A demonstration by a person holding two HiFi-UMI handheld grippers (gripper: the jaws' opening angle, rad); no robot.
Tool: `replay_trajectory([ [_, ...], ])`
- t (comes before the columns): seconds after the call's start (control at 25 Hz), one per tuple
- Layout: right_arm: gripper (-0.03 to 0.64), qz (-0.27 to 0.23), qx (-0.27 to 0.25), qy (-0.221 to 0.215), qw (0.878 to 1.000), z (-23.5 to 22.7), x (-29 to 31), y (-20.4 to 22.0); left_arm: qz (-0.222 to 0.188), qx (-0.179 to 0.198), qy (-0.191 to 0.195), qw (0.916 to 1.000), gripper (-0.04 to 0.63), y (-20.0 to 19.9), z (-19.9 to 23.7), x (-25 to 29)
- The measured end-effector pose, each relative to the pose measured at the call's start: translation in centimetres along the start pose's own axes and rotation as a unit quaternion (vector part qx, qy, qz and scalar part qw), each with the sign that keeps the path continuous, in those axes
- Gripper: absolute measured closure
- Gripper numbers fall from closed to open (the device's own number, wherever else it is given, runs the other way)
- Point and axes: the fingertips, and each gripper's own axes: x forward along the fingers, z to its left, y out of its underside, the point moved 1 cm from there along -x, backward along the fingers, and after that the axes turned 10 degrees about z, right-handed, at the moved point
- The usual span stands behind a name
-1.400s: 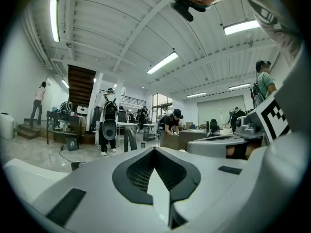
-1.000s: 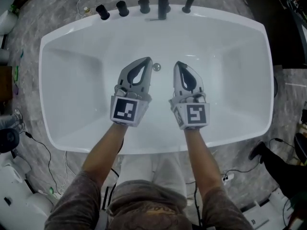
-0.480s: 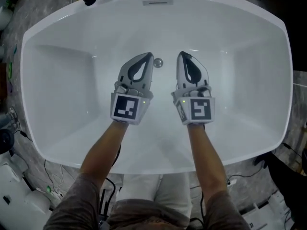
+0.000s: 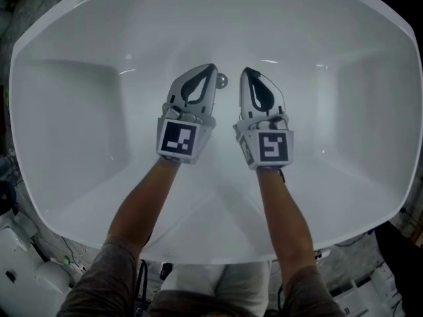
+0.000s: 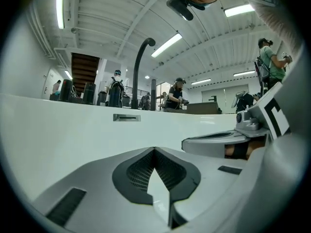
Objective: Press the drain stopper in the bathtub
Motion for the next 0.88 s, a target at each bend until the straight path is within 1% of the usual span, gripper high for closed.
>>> replay_trajectory([
  [0.28, 0.614, 0.014, 0.013, 0.003, 1.000, -1.2, 2.4, 5.4, 0.008, 0.003, 0.005, 0.9999, 0.592, 4.3, -0.1, 3.0],
  [0.44, 0.614, 0.015, 0.019, 0.003, 1.000, -1.4, 2.6, 6.4, 0.028, 0.000, 0.014, 0.9995, 0.592, 5.8, -0.4, 3.9],
  [0.56, 0.614, 0.019, 0.021, 0.003, 1.000, -1.7, 2.3, 7.1, 0.063, -0.010, 0.024, 0.9976, 0.592, 7.9, -0.7, 5.3],
  [0.68, 0.614, 0.025, 0.026, 0.007, 0.999, -2.0, 2.2, 7.8, 0.099, -0.014, 0.035, 0.9944, 0.592, 11.0, -0.7, 7.2],
  [0.76, 0.614, 0.028, 0.029, 0.008, 0.999, -2.2, 2.3, 8.3, 0.128, -0.022, 0.037, 0.9909, 0.592, 13.2, -0.6, 8.4],
  [0.88, 0.614, 0.028, 0.031, 0.006, 0.999, -2.6, 2.3, 9.0, 0.175, -0.050, 0.034, 0.9828, 0.592, 16.8, -0.5, 10.4],
])
